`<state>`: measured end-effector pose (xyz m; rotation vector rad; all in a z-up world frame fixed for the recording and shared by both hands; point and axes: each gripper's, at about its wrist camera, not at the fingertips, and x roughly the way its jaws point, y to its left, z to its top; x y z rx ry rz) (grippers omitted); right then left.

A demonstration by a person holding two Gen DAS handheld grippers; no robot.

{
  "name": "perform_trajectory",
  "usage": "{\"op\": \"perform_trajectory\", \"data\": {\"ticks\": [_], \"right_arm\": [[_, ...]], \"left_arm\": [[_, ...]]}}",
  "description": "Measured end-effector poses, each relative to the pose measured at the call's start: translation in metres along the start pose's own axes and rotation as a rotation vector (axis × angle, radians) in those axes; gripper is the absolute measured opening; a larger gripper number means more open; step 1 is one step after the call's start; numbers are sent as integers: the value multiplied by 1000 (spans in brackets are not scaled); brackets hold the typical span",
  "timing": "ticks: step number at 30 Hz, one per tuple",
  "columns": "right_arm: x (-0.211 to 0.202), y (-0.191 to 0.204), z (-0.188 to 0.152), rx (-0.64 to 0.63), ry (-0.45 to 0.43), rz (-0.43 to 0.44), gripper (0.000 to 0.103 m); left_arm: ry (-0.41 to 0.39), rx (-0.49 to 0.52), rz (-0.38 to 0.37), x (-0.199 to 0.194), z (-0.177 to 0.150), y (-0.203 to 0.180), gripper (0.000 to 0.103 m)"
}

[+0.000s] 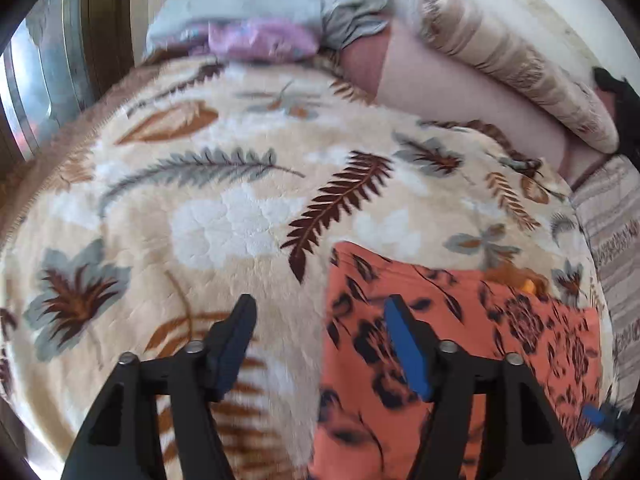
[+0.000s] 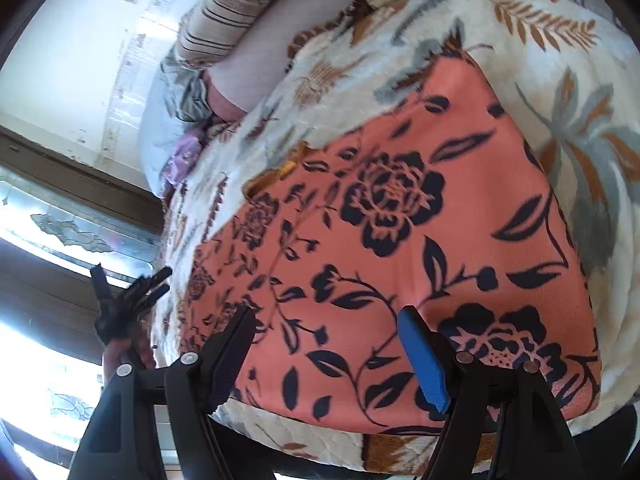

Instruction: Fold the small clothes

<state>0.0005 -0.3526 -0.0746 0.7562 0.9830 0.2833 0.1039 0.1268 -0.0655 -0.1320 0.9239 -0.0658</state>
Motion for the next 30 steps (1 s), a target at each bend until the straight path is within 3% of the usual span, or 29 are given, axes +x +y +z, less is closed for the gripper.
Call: {"op": "perform_trajectory", "data": {"ticks": [4,5,6,8,13,16,19,21,24,25,26,27,30], "right_arm": [[0,-10,20,34,-51,30,81],[5,-20,26,50,-64,-11,81],[13,-36,32,104,-55,-69,77],[10,-45,37,195,-62,-28,75],[-13,-8,38,68,-103,3,78],[-1,-28,38,108,-64,-110,81],[-9,-46,39,209,-81,-47,80],[-23,-35,36,180,-103,-67,80],[-42,-21,18,146,-121,-5,80],[-47,-20,8,149,-123,11,80],[-52,-21,-3,155,-121,23,80],[-58,-23,-16,167,-118,30,80],[-68,-39,-53,221,-101,26,80]], "left_arm": [[-8,83,11,-32,-32,-26,75],[1,82,20,-34,-39,-29,75],[11,82,35,-36,-48,-32,75],[47,95,39,-33,-62,-38,75],[41,118,51,-43,-74,-47,75],[34,118,54,-47,-72,-50,75],[31,122,67,-51,-73,-50,75],[25,115,71,-54,-75,-49,75],[40,109,57,-49,-83,-46,75],[74,103,58,-41,-89,-43,72],[131,97,55,-27,-98,-37,63],[197,99,63,-10,-108,-32,41],[164,143,63,-18,-119,-31,42]]}}
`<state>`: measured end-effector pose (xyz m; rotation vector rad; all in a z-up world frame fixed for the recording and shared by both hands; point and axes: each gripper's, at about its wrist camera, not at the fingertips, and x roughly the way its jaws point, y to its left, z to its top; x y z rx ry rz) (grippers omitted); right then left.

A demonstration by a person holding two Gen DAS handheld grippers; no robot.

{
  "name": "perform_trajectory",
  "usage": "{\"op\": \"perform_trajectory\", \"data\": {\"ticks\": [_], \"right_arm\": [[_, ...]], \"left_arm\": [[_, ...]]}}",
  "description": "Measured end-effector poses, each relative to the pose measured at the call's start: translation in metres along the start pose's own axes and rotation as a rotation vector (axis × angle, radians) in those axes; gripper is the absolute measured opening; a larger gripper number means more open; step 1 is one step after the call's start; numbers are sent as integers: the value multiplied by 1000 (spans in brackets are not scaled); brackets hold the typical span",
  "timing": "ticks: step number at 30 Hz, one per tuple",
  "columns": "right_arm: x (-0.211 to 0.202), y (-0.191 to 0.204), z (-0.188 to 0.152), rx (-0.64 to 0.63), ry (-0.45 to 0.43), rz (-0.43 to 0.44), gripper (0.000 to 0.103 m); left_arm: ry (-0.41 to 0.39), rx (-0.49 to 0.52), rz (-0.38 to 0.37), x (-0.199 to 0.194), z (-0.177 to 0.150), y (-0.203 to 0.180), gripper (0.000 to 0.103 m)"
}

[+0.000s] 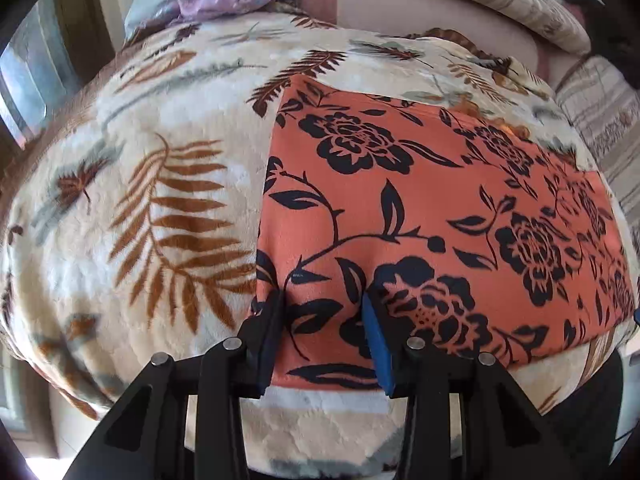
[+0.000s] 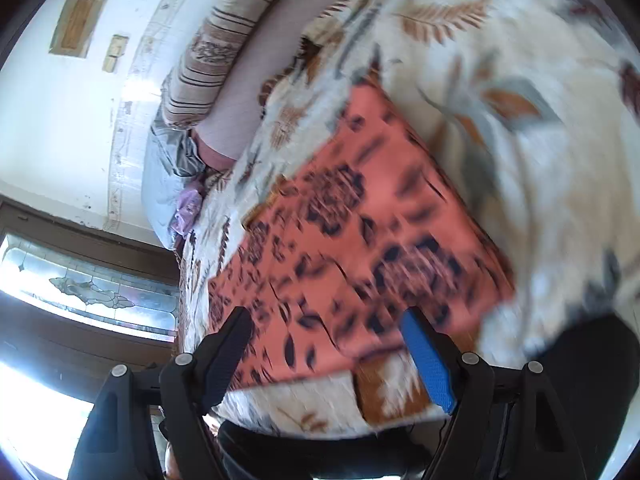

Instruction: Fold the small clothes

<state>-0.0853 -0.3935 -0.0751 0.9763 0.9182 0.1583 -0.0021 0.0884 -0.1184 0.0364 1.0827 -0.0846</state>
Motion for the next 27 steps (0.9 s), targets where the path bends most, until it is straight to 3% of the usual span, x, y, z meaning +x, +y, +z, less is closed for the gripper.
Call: {"op": "perform_trajectory", "data": {"ticks": [3,5,8,9,11,13,15,16,17,22,25,27], "right_arm": [[-10,-24,-14,56,-7,-20,81],[-11,-38,-15,100,-16,-29,81],[-2,-46,-8,131,-19,-3,82],[1,-48,-4,144,-18,-12,82],[7,-51,1,167,-36,6,82],[13,-59,8,225,-67,-21,82],[20,-69,11,298,-104,0,78],[21,-71,12,309,-121,1,56],[22,-70,15,286,-122,-34,7],[5,-34,15,85,-177,-143,9],[19,-52,18,155,-112,-159,15],[25,-69,14,251,-76,-88,26]], "left_arm": [[8,20,39,-14,2,-6,42],[-33,19,18,-28,8,-10,42],[-111,21,-18,-47,23,-20,61],[-140,20,-26,-52,28,-24,73],[-178,18,-30,-52,38,-33,79],[-156,8,-53,-36,43,-39,79],[-39,13,-46,-1,40,-43,74],[41,20,-30,21,35,-44,64],[-9,36,-13,23,31,-44,64],[0,72,7,17,35,-46,51],[-6,36,10,12,39,-44,52],[-39,37,1,-4,42,-54,53]]}}
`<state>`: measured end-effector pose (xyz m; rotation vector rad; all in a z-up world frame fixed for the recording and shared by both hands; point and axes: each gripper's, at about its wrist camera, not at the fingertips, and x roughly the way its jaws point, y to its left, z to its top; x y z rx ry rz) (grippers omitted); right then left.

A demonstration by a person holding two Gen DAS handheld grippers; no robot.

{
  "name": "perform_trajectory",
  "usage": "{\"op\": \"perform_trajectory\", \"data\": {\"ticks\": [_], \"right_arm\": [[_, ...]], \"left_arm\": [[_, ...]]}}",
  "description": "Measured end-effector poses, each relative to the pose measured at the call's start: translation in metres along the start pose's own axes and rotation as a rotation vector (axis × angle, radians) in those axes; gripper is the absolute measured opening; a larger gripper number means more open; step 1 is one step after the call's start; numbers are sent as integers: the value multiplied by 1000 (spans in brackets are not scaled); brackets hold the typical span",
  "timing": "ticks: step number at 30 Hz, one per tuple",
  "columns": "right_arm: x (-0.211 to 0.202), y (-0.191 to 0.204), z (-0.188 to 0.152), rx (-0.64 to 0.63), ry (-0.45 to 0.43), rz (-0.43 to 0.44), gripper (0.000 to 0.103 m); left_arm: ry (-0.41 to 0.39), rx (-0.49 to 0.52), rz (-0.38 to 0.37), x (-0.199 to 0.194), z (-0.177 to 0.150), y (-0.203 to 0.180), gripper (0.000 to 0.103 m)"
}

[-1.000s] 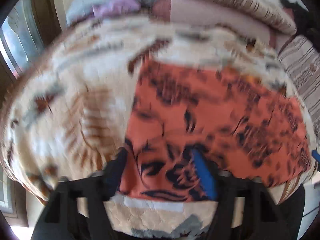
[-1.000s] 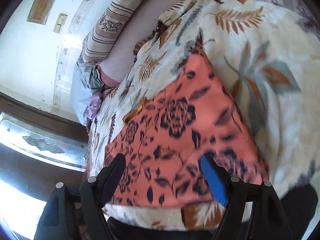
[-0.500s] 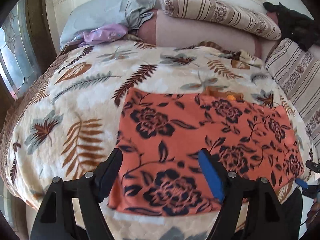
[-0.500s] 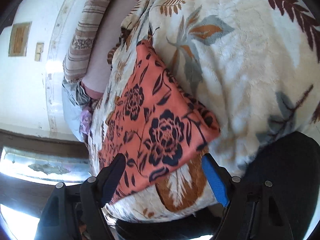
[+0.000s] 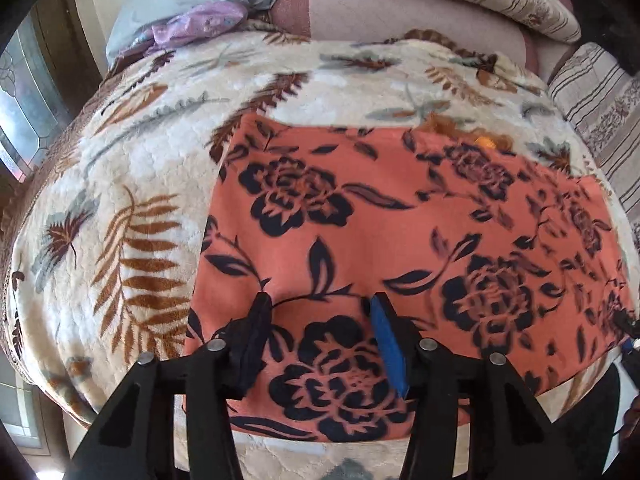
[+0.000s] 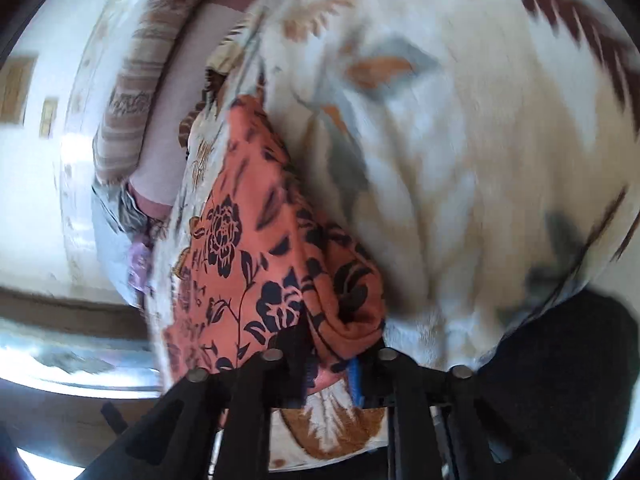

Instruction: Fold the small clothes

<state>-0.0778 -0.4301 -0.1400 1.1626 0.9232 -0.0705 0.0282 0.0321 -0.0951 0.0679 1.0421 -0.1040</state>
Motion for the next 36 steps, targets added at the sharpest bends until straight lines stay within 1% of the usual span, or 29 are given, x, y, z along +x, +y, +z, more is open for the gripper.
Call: {"op": "perform_trajectory", "data": {"ticks": [1,2,3,4,5,6,7,9,10,11,12,15,16,17,18,20,21,22,24,25,26,27,28,31,32,33,34,35,36], "right_arm": [[-3,0,-2,-5,-8,24,40],[-7,3,-3,-21,-17,43,71],[-10,6,-4,-24,-29,76,85],[-13,10,-5,-18,-47,103,93],[-15,14,-4,-27,-60,118,93],[-13,19,-2,-47,-57,114,93],[-10,22,0,-64,-47,104,93],[1,24,4,-61,-31,78,87],[5,27,4,-63,-27,66,62],[7,31,4,-75,-20,47,42],[5,35,4,-91,-27,29,41],[0,42,4,-123,-45,5,41],[3,39,5,-112,-40,-10,50],[8,34,7,-85,-30,-14,66],[10,29,8,-62,-28,11,68],[11,29,9,-54,-36,17,71],[12,33,9,-62,-38,1,71],[12,36,9,-71,-38,-10,71],[14,40,9,-93,-35,-30,71],[15,42,9,-111,-34,-43,67],[16,45,9,-135,-36,-75,51],[16,46,10,-150,-37,-109,39],[17,45,11,-156,-34,-125,31],[16,48,12,-162,-29,-143,29],[13,54,10,-176,-39,-148,29],[11,61,9,-195,-53,-148,29],[9,68,8,-208,-62,-139,33],[8,69,8,-204,-63,-138,42],[11,67,9,-186,-55,-134,58]], "left_arm": [[-26,12,-21,-10,2,-6,54],[-55,28,-41,-18,6,-13,59],[-84,47,-48,-25,10,-22,68],[-112,69,-50,-30,14,-32,73],[-130,86,-54,-32,19,-40,74],[-133,97,-58,-30,22,-48,74],[-121,101,-60,-26,25,-56,74],[-90,98,-68,-13,27,-67,74],[-67,94,-64,-6,25,-71,74],[-44,90,-60,-2,23,-74,74],[-28,85,-65,1,21,-76,74],[-30,88,-77,4,18,-84,74],[-25,92,-77,5,15,-86,74],[-17,93,-76,9,14,-88,74],[-3,93,-80,14,12,-90,74],[47,102,-82,30,7,-91,75],[30,104,-81,33,4,-91,78],[5,113,-77,33,2,-91,80],[-1,121,-72,35,1,-92,80],[1,119,-76,35,1,-92,80],[0,119,-79,36,1,-91,80],[-2,121,-82,36,1,-91,80],[-5,124,-85,36,0,-90,80],[8,124,-89,32,3,-89,80],[15,111,-99,27,5,-87,80],[2,90,-125,18,6,-84,80],[-33,81,-143,9,7,-81,80],[-64,86,-144,3,7,-80,80],[-83,100,-135,2,5,-80,80]]}}
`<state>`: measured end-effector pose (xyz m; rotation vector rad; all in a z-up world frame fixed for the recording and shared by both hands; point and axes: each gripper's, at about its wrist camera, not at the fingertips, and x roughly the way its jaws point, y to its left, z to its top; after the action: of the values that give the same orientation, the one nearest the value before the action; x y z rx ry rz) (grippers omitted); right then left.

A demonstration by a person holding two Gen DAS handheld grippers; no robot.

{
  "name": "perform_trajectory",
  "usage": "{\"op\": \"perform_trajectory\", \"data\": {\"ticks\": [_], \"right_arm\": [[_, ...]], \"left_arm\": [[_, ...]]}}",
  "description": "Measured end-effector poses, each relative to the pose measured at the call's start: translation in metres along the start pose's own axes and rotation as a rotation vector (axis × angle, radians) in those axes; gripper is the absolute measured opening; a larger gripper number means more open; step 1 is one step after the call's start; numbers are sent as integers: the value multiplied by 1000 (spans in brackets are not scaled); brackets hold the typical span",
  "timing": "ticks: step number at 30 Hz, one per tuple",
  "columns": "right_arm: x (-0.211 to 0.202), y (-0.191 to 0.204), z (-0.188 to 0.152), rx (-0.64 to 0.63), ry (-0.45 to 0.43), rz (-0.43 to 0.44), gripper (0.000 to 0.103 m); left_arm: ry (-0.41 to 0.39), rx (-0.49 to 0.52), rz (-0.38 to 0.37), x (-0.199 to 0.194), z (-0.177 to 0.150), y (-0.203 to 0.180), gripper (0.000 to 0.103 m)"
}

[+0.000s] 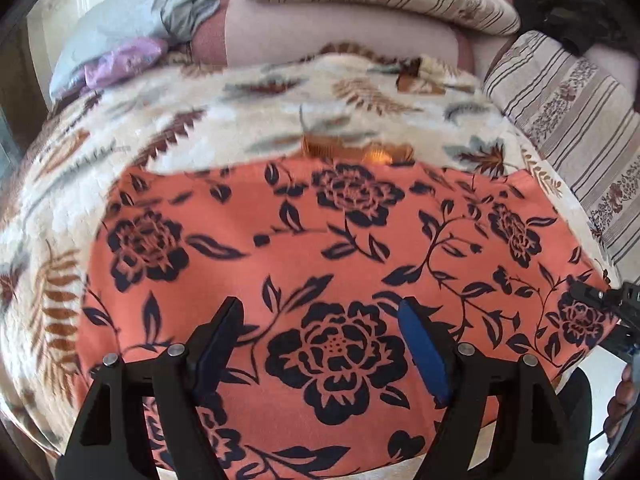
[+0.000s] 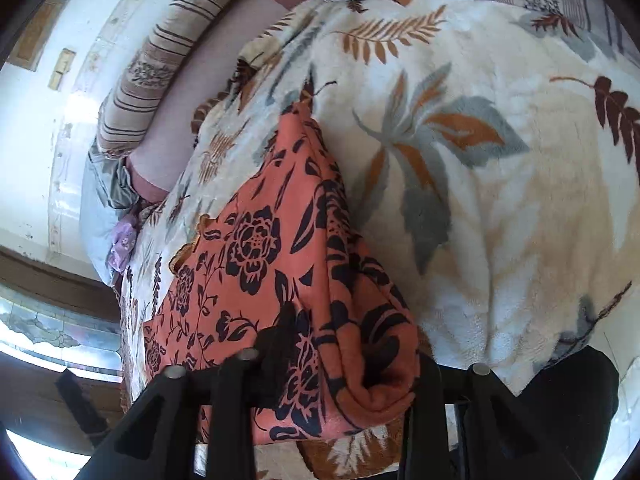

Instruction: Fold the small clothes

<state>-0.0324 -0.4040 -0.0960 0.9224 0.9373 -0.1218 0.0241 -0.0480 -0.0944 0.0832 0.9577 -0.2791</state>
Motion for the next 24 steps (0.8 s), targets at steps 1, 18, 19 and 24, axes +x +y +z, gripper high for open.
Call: {"op": "perform_trajectory", "data": {"ticks": [1,18,19,24], "right_arm": [[4,-5,0,32,0,10,87],[37,263,-117,-832,-19,16,18],[61,263,-131,-857,45,5,18],[112,248,-168,-846,149,-18,18]], "left_arm": [[26,12,20,10,-4,1,80],[-117,-633,-344,-44,-37,173,82],[-110,-661,-344,-43,-42,186,82],[-53,-652,-416,-41,-46,202,82]]}}
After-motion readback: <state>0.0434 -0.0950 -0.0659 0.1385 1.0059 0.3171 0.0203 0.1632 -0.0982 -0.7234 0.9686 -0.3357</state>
